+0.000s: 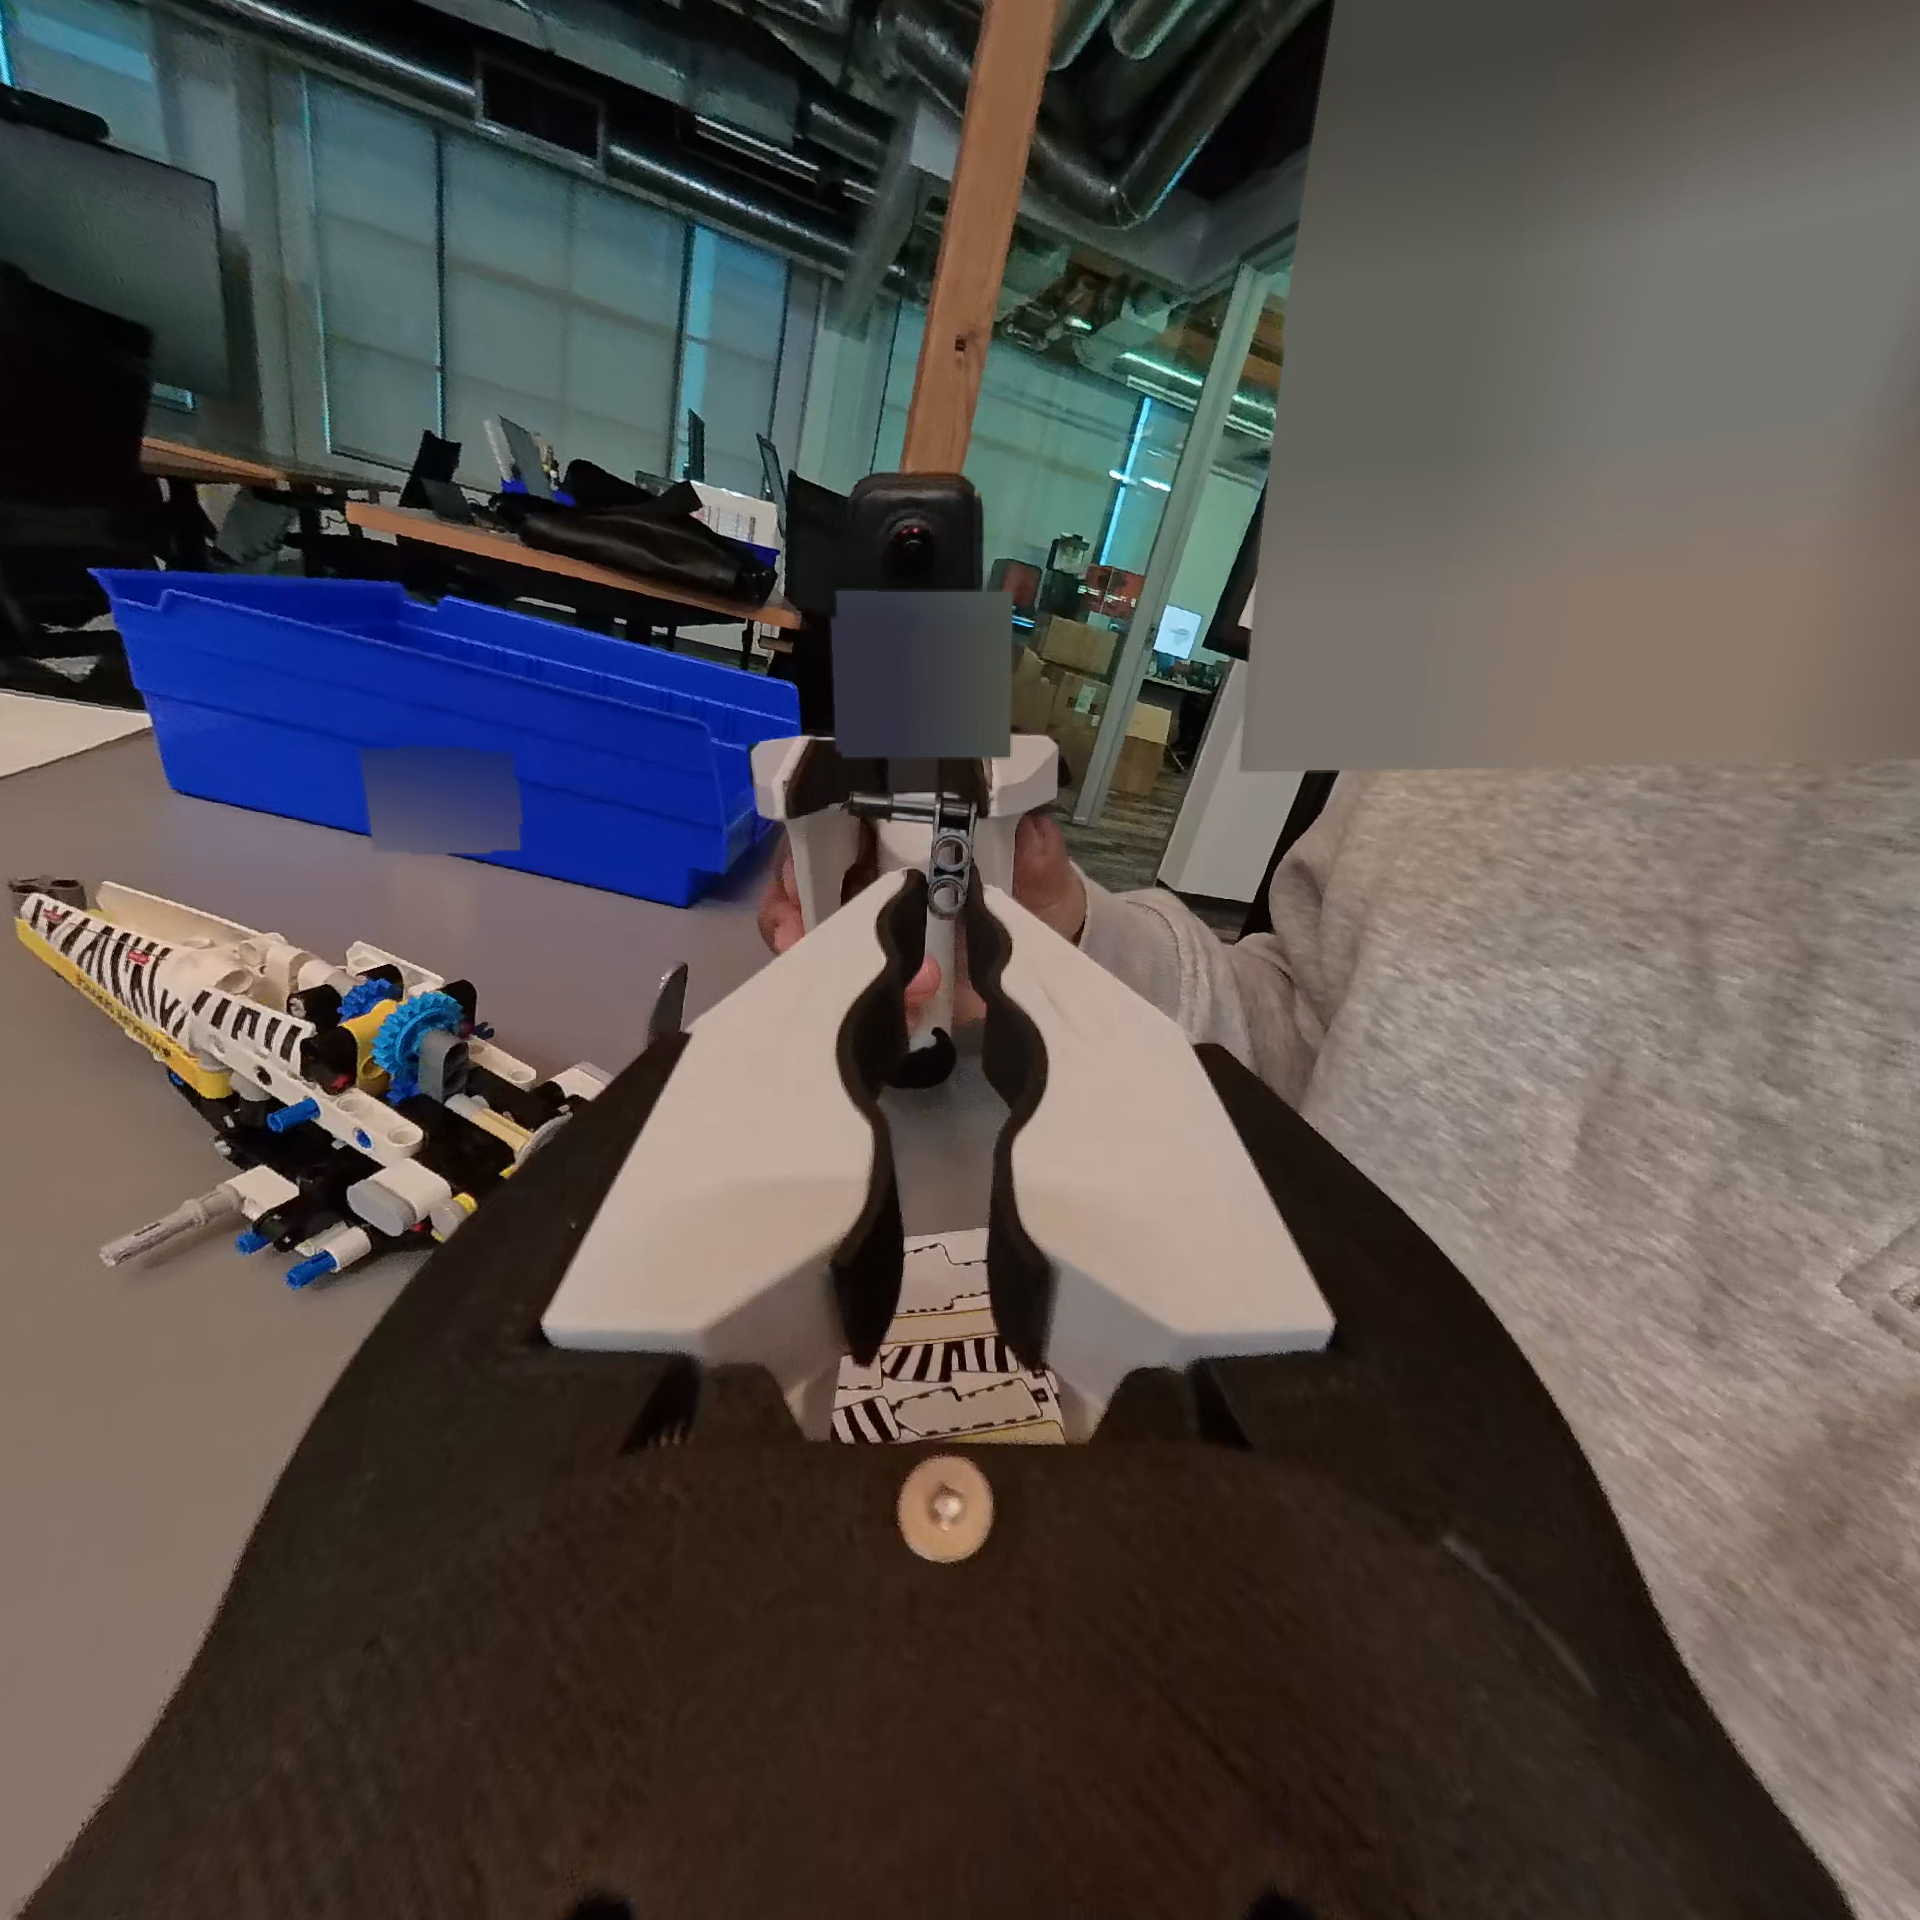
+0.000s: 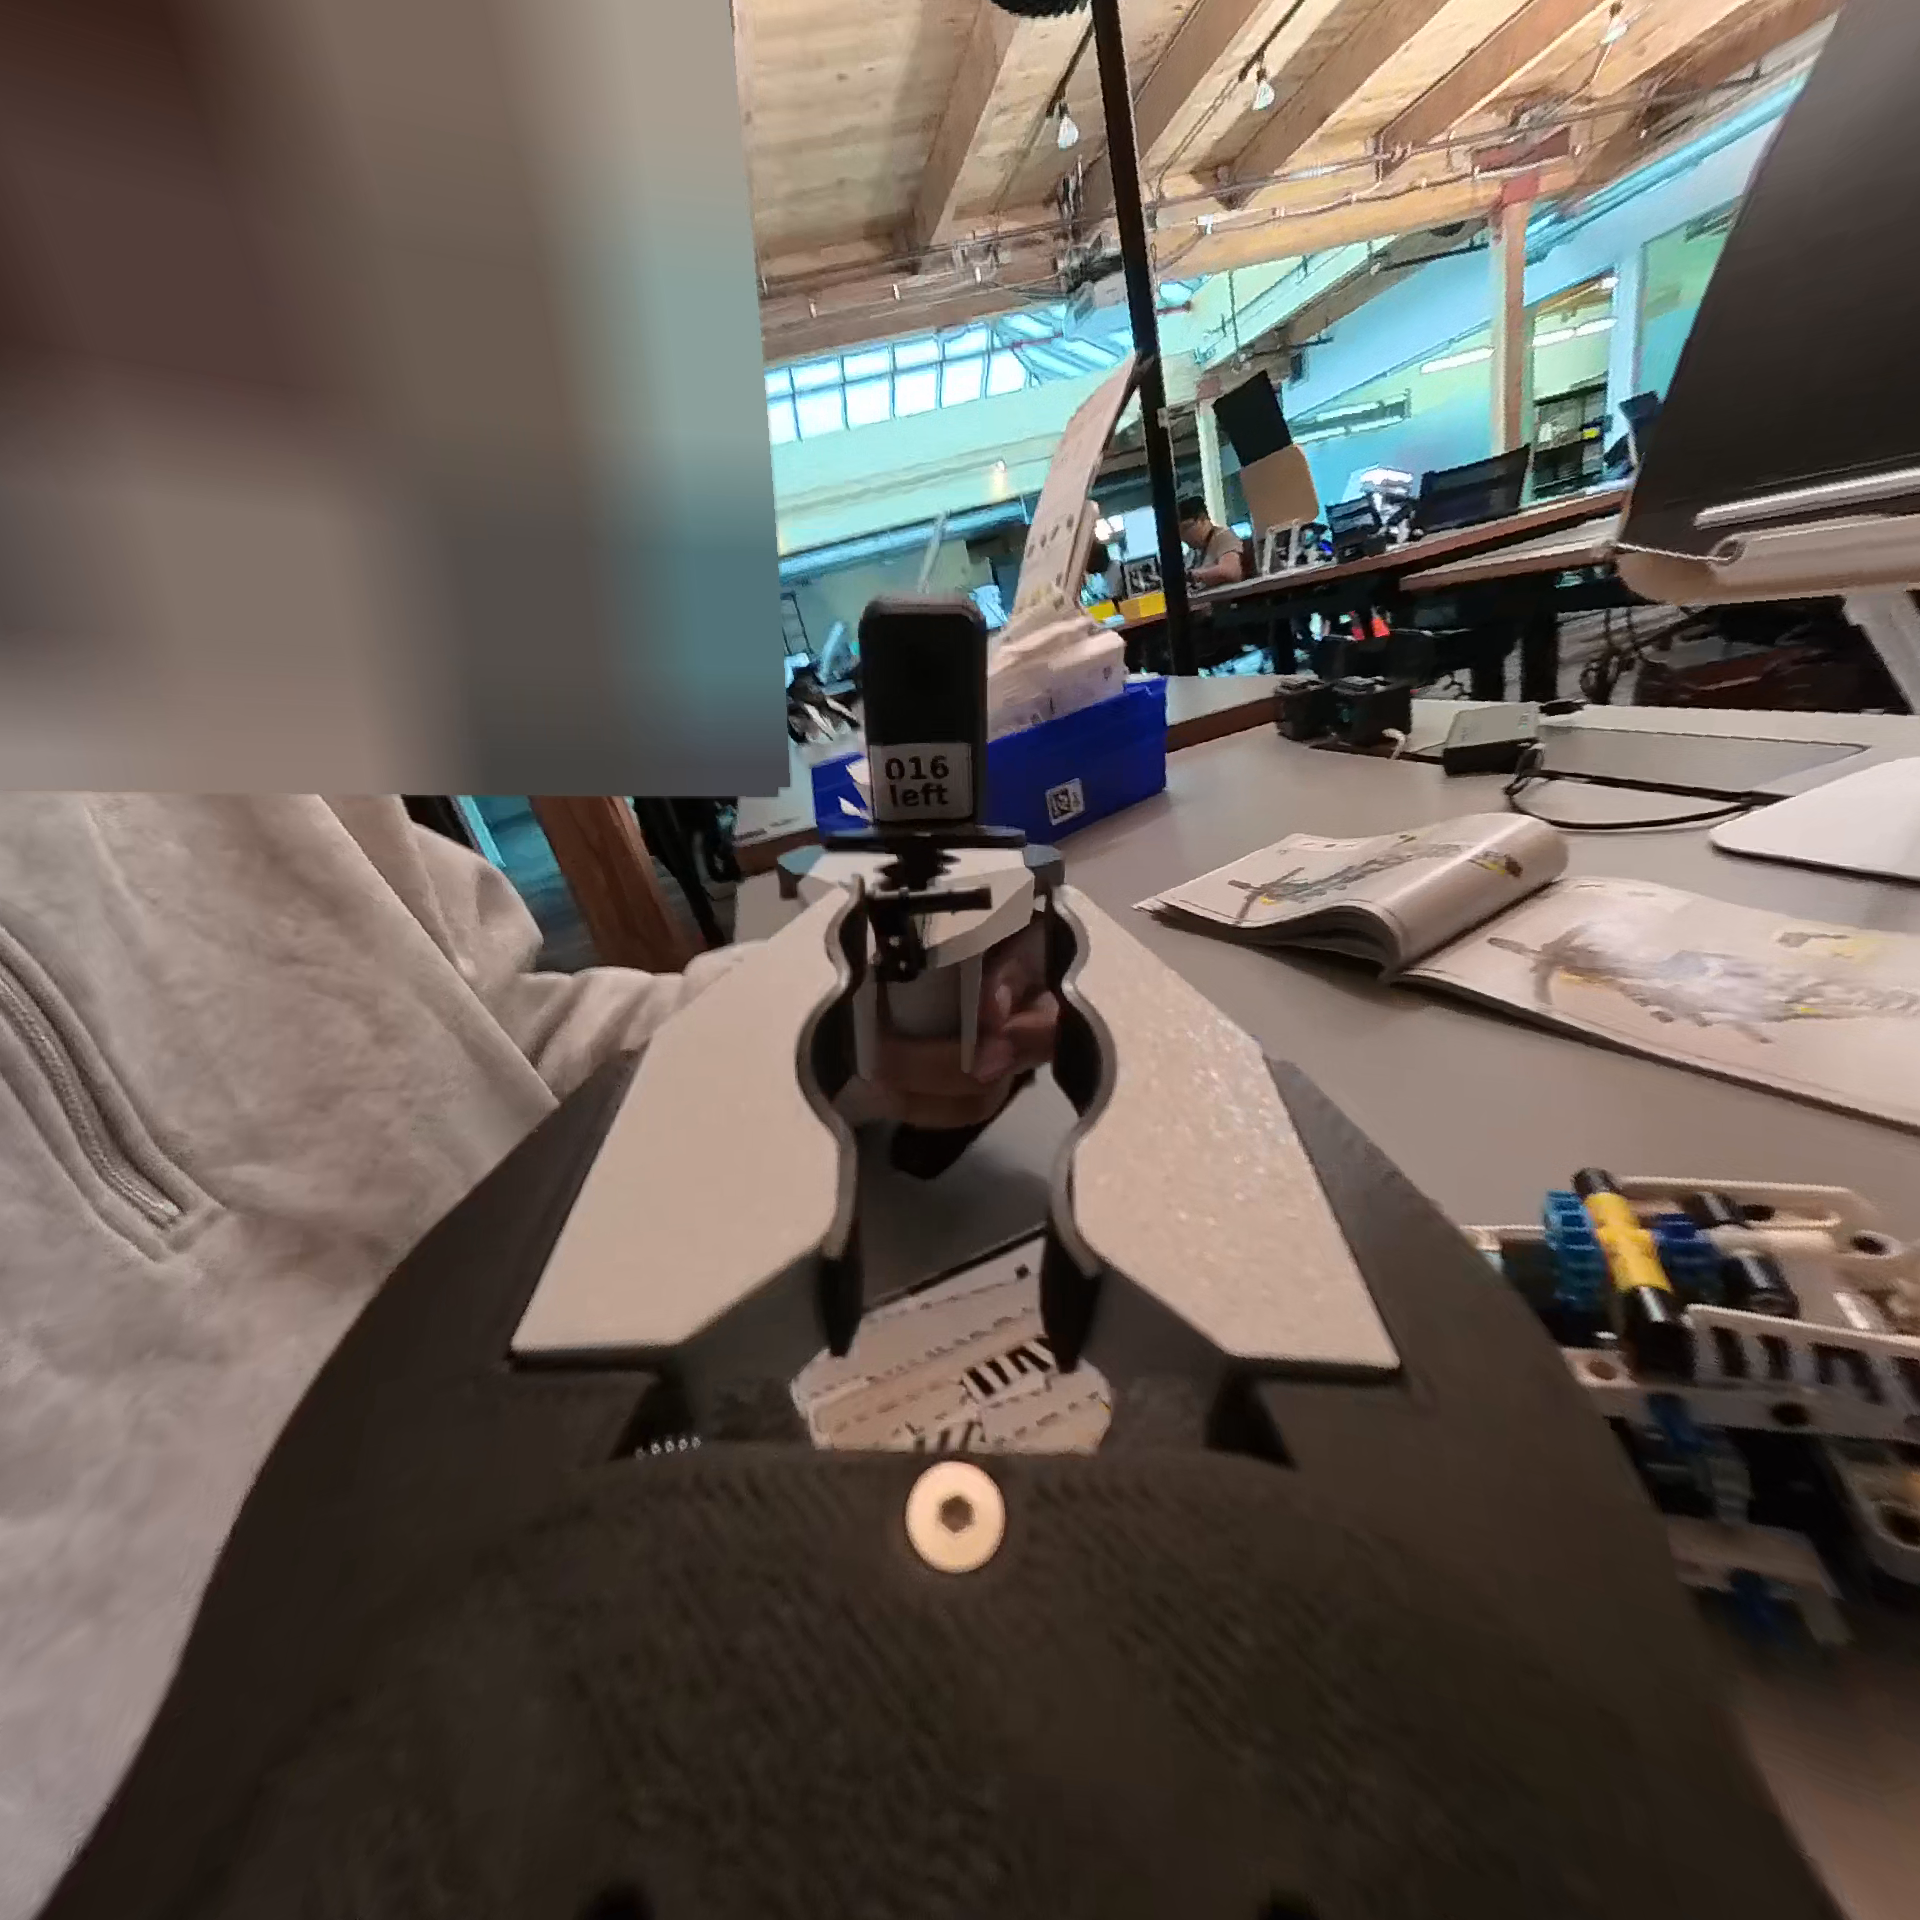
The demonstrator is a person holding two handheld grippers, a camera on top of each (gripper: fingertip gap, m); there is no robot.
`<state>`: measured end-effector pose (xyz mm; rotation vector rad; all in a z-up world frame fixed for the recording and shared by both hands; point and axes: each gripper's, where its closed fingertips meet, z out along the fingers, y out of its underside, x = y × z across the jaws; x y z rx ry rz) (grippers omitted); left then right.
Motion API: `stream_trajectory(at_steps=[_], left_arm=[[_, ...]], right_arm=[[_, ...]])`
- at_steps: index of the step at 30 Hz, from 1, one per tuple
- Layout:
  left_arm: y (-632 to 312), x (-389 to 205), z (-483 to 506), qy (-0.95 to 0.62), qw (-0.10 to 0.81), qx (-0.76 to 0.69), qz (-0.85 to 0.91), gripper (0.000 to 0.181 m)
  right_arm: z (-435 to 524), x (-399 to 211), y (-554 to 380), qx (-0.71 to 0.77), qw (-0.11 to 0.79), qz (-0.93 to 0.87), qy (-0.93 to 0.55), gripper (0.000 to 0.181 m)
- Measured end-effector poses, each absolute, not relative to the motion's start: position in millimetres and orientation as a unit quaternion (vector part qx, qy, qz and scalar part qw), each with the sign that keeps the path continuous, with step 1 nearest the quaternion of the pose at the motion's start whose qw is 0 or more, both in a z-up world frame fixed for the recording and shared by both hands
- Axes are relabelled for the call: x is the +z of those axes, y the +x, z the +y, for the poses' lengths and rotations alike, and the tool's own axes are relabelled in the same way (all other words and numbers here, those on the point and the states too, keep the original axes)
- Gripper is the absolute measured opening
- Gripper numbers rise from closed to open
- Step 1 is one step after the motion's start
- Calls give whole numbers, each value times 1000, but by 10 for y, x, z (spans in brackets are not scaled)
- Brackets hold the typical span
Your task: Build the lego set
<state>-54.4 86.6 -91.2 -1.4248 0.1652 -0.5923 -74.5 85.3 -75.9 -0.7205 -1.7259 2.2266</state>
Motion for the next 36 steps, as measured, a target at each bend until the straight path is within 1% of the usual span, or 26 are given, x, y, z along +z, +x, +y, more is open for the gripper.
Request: stream_trajectory(at_steps=[5, 10, 11, 26, 28, 29, 32, 36], left_arm=[[-521, -931, 869, -647, 708, -272, 78, 4], [-510, -964, 877, -655, 701, -271, 80, 4], [-506, -970, 878, -656, 699, -272, 81, 4], [-489, -1064, 908, -679, 673, -283, 75, 5], [-560, -1071, 933, -682, 677, -271, 57, 16], [-593, -1074, 941, -684, 678, -266, 49, 25], [-669, -1065, 953, -683, 685, -253, 32, 29], [-750, -1064, 973, -682, 692, -236, 14, 29]], right_arm=[[818, -809, -718, 732, 143, -625, -231, 34], [794, -870, -695, 694, 176, -664, -216, 21], [796, -879, -692, 687, 181, -671, -214, 21], [858, -970, -657, 649, 186, -707, -210, 21], [910, -981, -687, 643, 196, -709, -214, 22], [960, -991, -711, 638, 204, -709, -220, 22], [1227, -1066, -845, 606, 247, -709, -263, 22], [1681, -1413, -1096, 499, 307, -738, -335, 21]])
